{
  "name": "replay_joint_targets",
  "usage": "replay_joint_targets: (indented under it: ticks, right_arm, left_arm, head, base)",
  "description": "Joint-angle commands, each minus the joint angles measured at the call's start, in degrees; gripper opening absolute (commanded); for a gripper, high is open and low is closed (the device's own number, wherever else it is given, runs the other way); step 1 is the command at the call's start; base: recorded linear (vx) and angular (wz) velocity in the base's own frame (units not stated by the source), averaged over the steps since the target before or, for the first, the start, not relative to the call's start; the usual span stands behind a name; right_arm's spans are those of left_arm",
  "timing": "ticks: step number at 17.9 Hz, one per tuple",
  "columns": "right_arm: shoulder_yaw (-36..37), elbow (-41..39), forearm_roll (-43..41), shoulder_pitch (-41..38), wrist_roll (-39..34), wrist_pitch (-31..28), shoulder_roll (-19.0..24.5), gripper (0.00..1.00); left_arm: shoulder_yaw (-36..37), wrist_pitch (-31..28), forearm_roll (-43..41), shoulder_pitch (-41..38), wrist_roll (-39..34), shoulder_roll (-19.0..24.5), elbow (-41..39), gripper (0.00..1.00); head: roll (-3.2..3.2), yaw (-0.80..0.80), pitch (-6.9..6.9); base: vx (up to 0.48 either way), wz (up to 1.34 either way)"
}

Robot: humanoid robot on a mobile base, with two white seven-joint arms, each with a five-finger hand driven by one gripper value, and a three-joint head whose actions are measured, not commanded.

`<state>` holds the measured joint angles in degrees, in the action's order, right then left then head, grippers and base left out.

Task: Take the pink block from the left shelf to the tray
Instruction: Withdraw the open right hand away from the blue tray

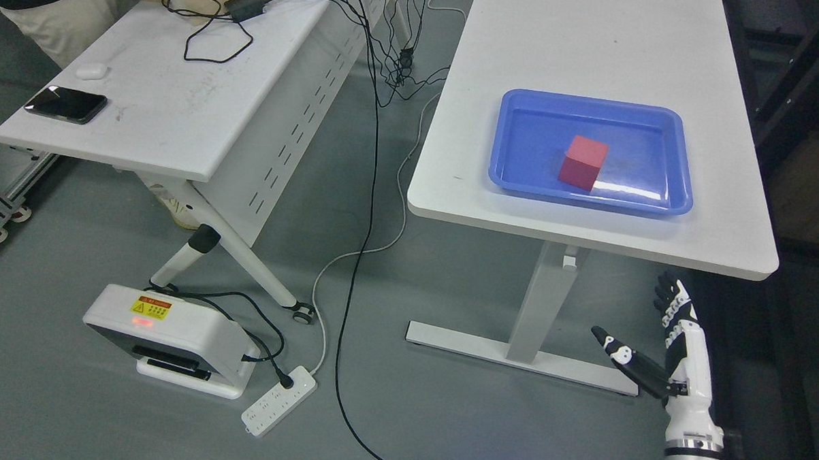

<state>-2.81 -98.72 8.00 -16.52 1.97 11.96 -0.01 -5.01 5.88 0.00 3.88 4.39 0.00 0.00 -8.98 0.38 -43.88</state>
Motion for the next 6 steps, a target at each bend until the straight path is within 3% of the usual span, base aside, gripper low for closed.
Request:
replay_joint_targets:
  ticks: [1,6]
  right_arm:
    - [0.27,0.02,-0.18,0.00,-0.57,-0.18,-1.39,1.00]
    - [0.27,0.02,-0.18,0.00,-0.57,-0.18,-1.39,1.00]
  left_arm:
    - [0.00,0.01,0.44,-0.02,0.01,1.00,-1.00,1.00]
    - [0.00,0.01,0.44,-0.02,0.01,1.00,-1.00,1.00]
  head:
    - [0.00,0.00,0.00]
    - [0.00,0.00,0.00]
  base:
    - [-0.142,0.07]
    - [-0.101,0.03]
